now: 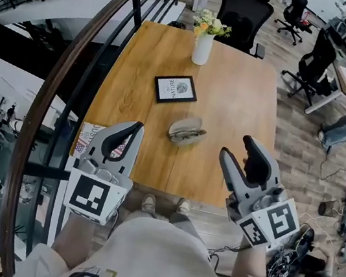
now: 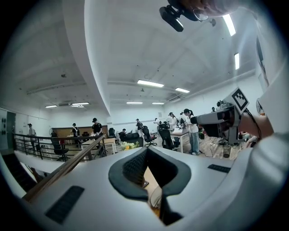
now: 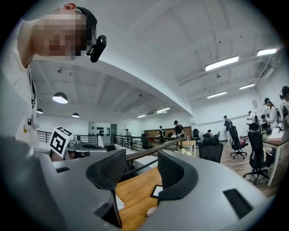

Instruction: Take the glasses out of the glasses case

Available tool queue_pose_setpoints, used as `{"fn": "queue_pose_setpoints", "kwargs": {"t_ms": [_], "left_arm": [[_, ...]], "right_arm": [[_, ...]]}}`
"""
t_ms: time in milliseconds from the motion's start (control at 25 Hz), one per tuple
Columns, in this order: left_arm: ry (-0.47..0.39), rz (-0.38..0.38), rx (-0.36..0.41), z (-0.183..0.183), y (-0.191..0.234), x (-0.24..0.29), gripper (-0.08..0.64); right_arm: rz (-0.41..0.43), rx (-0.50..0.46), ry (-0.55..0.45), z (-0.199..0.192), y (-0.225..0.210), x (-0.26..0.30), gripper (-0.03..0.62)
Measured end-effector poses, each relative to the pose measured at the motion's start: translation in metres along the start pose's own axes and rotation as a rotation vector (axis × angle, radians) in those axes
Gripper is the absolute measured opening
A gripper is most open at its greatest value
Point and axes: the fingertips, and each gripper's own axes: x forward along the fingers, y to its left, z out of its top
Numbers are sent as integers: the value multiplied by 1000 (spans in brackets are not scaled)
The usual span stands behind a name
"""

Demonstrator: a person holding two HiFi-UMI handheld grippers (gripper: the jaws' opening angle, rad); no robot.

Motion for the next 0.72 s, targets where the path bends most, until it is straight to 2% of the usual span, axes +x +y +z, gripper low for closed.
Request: {"fn": "queue_pose_setpoints", "kwargs": {"t_ms": [200, 360, 440, 600, 720], "left_arm": [[2, 33, 14, 0, -7, 22, 15], [40, 69, -3, -9, -10, 27, 15], [23, 80, 15, -14, -6, 35, 15], [36, 101, -40, -28, 11, 65, 15], [67, 122, -46, -40, 21, 80, 15]], "right_arm": [[100, -44, 44, -11, -17, 10, 242], [178, -112, 106, -27, -21, 20, 239], [228, -126, 142, -35, -26, 29, 238], [313, -168, 209, -48, -44, 59, 235], [366, -204, 267, -67, -53, 84, 221]]}}
